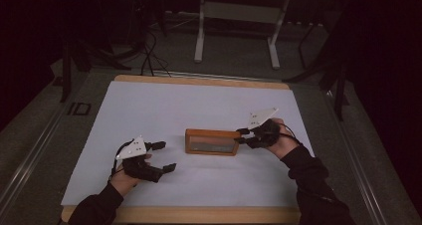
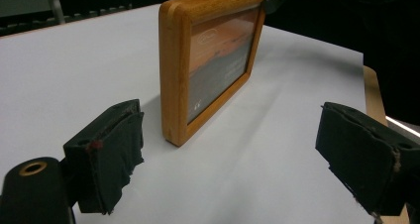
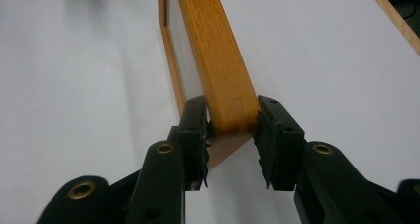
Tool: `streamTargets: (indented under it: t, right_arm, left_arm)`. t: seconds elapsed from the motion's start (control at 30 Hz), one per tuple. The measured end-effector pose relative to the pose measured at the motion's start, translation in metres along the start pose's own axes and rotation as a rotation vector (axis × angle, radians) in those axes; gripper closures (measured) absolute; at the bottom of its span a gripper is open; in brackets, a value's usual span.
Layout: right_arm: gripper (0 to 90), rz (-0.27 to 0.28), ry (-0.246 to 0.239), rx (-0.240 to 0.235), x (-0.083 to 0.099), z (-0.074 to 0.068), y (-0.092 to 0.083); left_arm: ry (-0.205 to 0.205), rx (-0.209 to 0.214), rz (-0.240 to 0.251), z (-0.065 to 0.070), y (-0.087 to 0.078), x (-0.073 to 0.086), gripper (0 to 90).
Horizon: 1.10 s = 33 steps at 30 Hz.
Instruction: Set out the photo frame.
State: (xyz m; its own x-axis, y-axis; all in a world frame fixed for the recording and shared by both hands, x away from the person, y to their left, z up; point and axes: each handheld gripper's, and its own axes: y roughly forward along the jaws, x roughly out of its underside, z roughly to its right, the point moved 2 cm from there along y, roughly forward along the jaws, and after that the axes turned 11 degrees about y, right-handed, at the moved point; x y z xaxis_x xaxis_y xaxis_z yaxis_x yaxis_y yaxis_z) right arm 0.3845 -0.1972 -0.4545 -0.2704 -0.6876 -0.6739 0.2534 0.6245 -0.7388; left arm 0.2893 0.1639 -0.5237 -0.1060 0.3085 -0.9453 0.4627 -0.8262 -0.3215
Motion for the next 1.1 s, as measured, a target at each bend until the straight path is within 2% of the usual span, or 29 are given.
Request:
streamTargets:
  t: [0.17,0.5,0.63,0.77,1.1]
  right_arm:
    - [66.2,-0.008,0.025,-0.031,-0.003,0.01,0.002]
    - [65.0,0.001,0.08,-0.056,-0.007,0.026,0.009]
    - [64.4,0.004,0.1,-0.052,-0.008,0.029,0.011]
    - [63.3,0.019,0.124,-0.025,-0.008,0.033,0.015]
    - [62.7,0.038,0.178,-0.016,-0.008,0.042,0.022]
  left_arm:
    - [0.0,-0.003,-0.003,-0.001,0.001,0.002,11.5]
    - [-0.003,-0.02,-0.004,-0.003,0.001,0.004,11.4]
    - [-0.002,-0.02,0.004,-0.003,0.001,0.004,11.5]
    - [-0.004,-0.024,-0.002,-0.003,0.002,0.006,11.5]
    - [-0.006,-0.022,-0.002,-0.003,0.002,0.007,11.4]
